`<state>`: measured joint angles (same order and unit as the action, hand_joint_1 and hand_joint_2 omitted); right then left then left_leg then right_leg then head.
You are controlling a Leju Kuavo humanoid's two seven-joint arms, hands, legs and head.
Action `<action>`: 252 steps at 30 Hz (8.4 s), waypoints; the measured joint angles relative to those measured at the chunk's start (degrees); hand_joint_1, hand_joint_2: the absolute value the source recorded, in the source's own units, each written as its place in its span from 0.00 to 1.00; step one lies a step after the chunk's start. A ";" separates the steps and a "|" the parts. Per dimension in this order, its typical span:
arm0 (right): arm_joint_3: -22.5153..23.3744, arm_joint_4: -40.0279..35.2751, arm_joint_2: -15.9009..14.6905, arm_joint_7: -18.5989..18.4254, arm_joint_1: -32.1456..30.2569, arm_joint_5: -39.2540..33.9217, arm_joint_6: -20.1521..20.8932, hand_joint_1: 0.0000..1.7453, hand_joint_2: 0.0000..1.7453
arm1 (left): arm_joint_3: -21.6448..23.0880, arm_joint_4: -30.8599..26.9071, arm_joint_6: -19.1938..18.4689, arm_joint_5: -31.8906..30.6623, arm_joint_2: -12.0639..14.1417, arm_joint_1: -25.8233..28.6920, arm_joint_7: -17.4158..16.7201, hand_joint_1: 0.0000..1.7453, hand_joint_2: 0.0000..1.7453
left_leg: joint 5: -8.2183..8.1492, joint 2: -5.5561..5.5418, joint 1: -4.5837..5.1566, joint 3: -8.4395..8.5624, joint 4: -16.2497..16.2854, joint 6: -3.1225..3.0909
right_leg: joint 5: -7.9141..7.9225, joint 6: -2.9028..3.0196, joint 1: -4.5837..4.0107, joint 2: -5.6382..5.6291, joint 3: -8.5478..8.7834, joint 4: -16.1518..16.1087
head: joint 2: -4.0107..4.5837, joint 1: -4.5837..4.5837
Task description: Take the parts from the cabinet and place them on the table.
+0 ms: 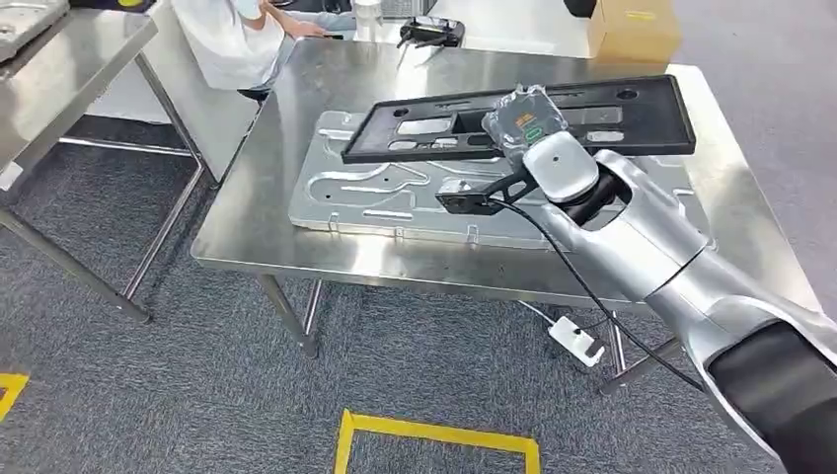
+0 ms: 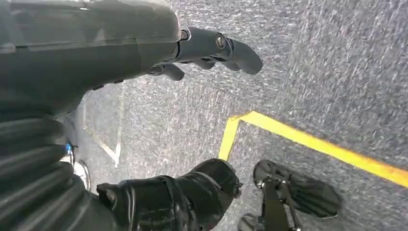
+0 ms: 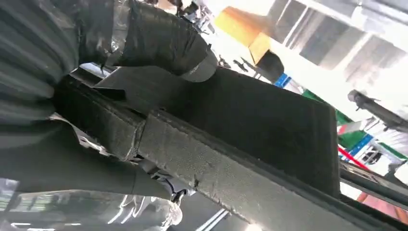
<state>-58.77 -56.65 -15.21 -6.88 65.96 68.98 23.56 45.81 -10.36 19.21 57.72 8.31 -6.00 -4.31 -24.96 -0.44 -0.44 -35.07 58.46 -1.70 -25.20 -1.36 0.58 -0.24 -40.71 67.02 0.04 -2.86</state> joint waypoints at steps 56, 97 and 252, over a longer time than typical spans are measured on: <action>0.00 -2.45 -2.99 -0.94 -1.87 0.04 0.59 0.92 1.00 | 1.05 0.02 1.35 -1.09 0.26 -0.37 -0.68 0.00 1.00 | 0.98 0.16 -0.04 -0.28 -1.01 0.04 | -4.92 -0.03 -0.05 -0.22 1.98 0.76 | 0.00 -0.02; 0.20 -1.42 -2.73 -0.96 -9.42 -0.39 -5.20 0.92 1.00 | 1.40 0.02 2.10 -1.16 0.37 -0.34 -0.24 0.00 1.00 | -1.76 -0.32 0.10 0.83 0.58 1.28 | 1.45 0.31 0.33 -0.08 3.36 -6.98 | 0.00 0.20; 2.27 0.19 -4.81 1.66 -14.13 3.04 -6.05 0.00 0.00 | 1.81 0.11 -2.60 2.10 -0.37 -0.35 2.01 0.00 0.00 | 4.53 0.59 0.47 -3.81 -0.17 0.60 | -3.91 1.15 -1.16 0.30 11.76 -9.71 | 0.00 0.48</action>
<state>-56.50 -56.46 -20.02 -5.22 51.83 72.02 17.51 47.63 -10.25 16.61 59.82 7.93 -6.34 -2.30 -20.44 0.15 0.03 -38.88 58.29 -1.10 -29.11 -0.21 -0.58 0.06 -28.95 57.31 0.04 -2.38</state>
